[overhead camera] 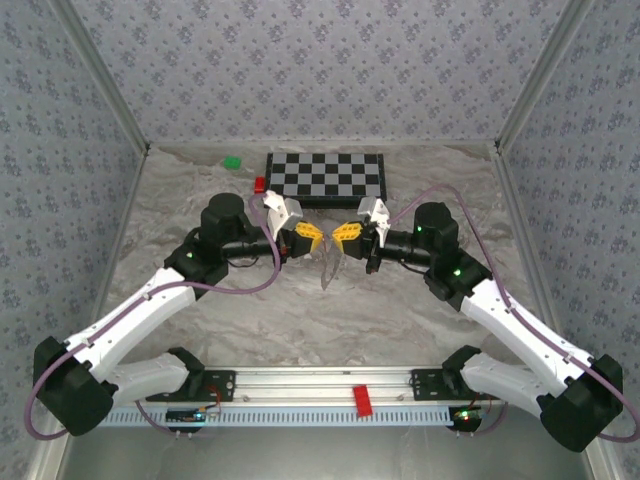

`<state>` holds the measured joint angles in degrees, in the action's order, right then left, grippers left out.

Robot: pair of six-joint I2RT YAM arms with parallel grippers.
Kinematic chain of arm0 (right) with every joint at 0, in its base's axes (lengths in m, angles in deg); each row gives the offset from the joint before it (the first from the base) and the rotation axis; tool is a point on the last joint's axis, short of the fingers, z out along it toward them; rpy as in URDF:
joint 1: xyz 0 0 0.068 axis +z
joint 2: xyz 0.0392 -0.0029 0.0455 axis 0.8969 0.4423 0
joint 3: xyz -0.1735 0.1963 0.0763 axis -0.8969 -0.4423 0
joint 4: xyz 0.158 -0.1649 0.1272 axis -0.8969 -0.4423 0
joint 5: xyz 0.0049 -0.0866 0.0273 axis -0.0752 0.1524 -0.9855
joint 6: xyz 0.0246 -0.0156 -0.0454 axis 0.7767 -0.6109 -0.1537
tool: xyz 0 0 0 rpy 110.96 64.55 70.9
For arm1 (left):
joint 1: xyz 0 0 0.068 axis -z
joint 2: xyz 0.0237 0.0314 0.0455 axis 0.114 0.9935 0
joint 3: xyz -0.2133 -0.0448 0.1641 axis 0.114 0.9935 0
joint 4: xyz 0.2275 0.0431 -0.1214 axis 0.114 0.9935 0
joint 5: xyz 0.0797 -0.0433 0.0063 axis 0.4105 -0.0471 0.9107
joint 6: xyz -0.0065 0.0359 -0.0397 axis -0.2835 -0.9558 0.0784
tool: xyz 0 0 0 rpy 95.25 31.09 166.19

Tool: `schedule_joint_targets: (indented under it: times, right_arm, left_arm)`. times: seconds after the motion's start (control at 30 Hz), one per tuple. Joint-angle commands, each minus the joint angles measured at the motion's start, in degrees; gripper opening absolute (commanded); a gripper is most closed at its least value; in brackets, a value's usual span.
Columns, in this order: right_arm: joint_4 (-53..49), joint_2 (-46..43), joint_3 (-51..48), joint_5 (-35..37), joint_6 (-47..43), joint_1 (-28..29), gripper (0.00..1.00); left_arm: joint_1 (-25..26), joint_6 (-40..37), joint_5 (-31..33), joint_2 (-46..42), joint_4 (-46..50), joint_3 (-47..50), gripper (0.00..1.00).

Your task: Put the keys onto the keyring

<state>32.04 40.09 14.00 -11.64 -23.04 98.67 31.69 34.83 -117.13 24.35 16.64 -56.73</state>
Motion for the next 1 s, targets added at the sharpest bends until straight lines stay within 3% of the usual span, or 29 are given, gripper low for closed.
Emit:
schedule_joint_targets:
  times: [0.0,0.97]
  right_arm:
    - [0.99,-0.46,1.95,-0.73,-0.23,0.41,0.0]
    - [0.74,0.68,2.63,-1.52,-0.29,0.9,0.0]
  left_arm:
    - [-0.09,-0.22,-1.96,-0.78,-0.55,-1.33,0.0]
    - [0.96,-1.76,-5.35,0.94,2.2,-2.88,0.0]
